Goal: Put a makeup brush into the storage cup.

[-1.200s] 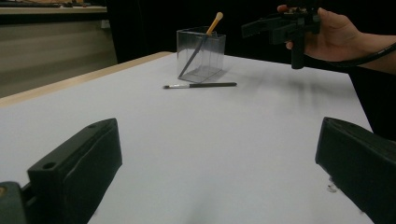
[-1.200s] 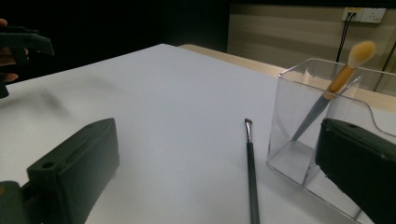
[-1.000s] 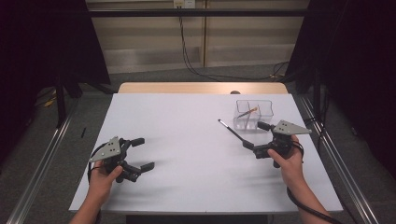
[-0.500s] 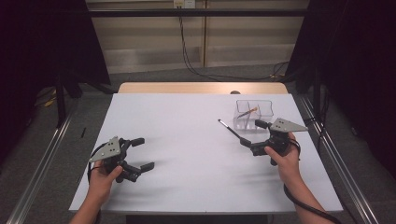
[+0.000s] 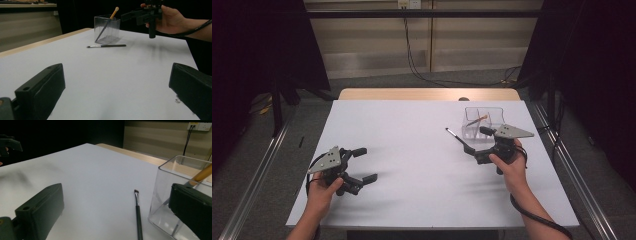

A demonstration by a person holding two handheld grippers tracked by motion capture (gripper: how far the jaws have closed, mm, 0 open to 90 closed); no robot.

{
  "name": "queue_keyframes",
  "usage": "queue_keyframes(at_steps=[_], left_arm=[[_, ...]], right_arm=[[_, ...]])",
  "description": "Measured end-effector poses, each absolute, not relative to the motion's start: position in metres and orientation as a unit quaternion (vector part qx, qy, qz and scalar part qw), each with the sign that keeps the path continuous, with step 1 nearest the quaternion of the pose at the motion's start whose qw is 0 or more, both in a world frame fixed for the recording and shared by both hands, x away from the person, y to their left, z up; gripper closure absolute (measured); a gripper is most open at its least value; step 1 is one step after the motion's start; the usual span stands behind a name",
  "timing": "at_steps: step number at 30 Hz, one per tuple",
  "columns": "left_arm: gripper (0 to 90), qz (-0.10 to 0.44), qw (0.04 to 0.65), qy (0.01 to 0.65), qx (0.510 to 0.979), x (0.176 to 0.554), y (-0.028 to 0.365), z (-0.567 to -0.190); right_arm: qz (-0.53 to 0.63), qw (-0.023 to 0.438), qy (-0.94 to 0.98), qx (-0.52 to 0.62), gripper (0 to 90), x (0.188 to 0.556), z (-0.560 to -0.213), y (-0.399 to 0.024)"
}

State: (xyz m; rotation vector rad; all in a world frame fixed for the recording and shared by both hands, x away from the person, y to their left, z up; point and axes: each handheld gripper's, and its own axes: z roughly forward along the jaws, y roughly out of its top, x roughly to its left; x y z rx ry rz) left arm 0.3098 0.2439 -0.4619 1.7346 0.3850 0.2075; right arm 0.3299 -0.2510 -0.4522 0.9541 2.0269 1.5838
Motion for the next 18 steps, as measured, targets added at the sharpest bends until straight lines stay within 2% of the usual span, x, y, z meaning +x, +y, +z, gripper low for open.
queue_keyframes(at_steps=[18], left_arm=[[0.5,0.089,0.627,0.169,0.756,0.310,0.244,-0.462]], right_arm=[[0.546,0.178,0.745,0.340,0.0,0.349,-0.459,-0.233]])
